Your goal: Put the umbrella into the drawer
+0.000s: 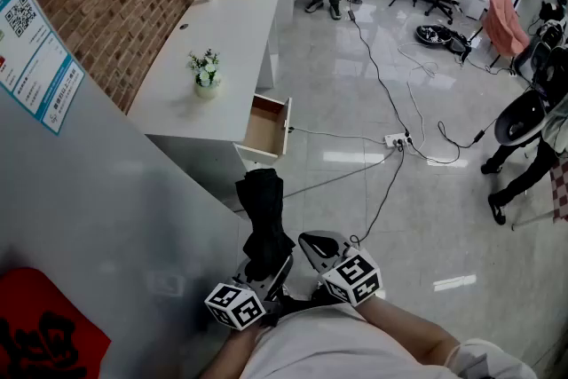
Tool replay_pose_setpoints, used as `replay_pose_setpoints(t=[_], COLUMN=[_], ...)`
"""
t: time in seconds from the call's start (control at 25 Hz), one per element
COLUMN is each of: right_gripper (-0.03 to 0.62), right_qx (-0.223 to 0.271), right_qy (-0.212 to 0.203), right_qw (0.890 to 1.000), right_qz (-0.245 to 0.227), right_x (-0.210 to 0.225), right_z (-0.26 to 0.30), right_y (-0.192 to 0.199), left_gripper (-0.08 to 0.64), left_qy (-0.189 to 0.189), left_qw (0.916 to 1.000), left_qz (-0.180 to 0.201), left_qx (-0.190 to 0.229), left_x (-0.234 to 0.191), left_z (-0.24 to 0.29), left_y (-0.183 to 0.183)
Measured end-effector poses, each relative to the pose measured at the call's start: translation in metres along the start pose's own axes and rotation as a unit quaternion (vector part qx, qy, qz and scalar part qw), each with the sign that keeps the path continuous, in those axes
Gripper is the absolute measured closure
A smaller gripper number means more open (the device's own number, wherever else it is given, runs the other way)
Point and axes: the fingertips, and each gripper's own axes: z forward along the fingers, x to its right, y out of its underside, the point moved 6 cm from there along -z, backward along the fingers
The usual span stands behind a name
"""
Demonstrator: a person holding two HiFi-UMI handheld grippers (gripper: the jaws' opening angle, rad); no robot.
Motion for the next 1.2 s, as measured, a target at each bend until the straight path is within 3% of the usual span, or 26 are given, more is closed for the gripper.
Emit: replay_pose_setpoints(t=[1.2], right_gripper=[0.576], right_qx=[0.012], right_qy=[0.008], right_qw=[0.999], right_qz=[0.031], right_x=[0.029], right_z=[-0.026], right_y=[0.012], left_gripper=[0.318], left_qy=[-0.010], left_qw=[0.9999], left_qz=[-0.010], left_qx=[-0.004], left_x=[0.010], left_z=[0.028], left_y=[0.011])
